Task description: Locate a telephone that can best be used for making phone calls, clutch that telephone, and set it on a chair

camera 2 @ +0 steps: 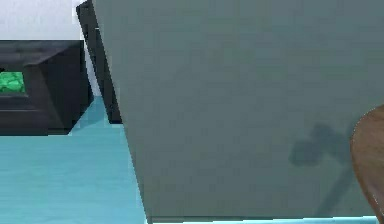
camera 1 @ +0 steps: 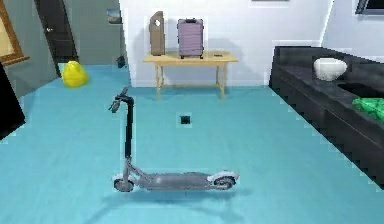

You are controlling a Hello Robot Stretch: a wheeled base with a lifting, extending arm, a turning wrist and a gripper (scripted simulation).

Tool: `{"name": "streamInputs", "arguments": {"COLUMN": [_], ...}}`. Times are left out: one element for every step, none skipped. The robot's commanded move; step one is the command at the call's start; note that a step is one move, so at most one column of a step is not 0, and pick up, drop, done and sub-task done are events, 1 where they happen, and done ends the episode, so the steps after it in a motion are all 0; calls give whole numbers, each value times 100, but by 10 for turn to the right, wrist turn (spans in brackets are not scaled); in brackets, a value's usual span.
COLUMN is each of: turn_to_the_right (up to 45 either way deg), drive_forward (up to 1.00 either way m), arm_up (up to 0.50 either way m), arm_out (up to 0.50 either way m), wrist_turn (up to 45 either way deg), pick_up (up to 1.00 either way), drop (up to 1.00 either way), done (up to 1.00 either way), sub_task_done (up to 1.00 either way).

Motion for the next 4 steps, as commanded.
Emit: {"name": "streamInputs", "arguments": {"turn_to_the_right": [180,0,300,0], "drive_forward": [0,40,0,75], "arm_up": [0,0,0,0], "arm_out": [0,0,0,0], "wrist_turn": [0,0,0,0], "pick_up": [0,0,0,0], "drop": [0,0,0,0], "done": [0,0,0,0], "sub_task_done": [0,0,0,0]}}
